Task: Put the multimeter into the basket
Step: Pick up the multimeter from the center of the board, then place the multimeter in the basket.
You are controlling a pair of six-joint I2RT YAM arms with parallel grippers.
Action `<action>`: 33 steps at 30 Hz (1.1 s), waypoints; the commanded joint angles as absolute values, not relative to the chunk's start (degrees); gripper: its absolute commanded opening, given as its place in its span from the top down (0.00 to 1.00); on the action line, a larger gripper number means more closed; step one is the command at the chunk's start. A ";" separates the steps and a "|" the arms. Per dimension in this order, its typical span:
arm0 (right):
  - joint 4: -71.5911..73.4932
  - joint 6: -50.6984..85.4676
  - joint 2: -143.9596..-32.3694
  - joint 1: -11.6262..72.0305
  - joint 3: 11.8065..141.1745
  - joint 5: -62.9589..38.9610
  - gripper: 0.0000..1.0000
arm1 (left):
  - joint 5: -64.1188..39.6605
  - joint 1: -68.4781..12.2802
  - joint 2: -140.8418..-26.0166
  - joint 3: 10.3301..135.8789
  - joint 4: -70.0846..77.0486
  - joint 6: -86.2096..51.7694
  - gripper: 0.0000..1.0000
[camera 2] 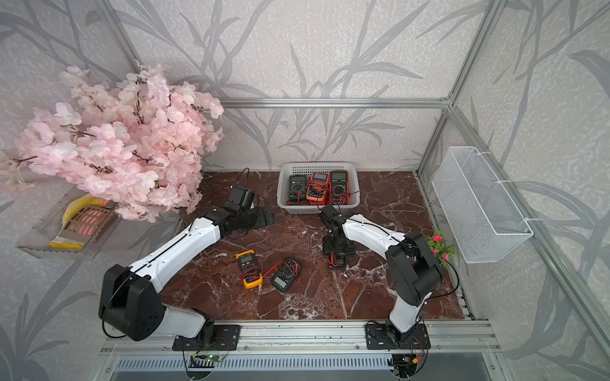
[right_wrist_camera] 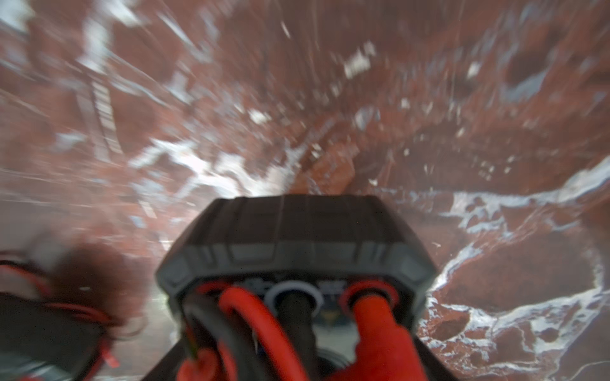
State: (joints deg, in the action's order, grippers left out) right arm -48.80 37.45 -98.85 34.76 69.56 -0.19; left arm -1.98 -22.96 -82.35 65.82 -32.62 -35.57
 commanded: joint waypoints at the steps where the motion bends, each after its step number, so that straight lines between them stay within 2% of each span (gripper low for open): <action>1: -52.89 36.01 -99.17 34.89 75.64 1.05 0.40 | -3.16 -22.33 -80.95 66.44 -32.23 -34.80 0.00; 10: -56.49 32.64 -102.89 34.80 92.15 0.18 0.40 | -5.41 -21.80 -82.47 66.52 -29.60 -36.34 0.00; 19: -56.50 29.93 -111.79 33.62 109.18 -1.18 0.40 | -4.96 -21.36 -82.85 66.93 -27.79 -38.75 0.00; 25: -57.32 29.32 -120.50 32.27 123.65 -2.70 0.40 | -5.59 -21.16 -83.88 66.80 -26.63 -39.42 0.00; 33: -63.26 26.73 -138.04 30.84 152.55 -3.84 0.39 | -7.58 -21.09 -85.63 66.72 -26.19 -39.83 0.00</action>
State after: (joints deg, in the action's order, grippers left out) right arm -59.81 28.38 -134.41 31.46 145.29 -3.11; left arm -6.59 -21.30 -85.19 65.84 -26.72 -39.29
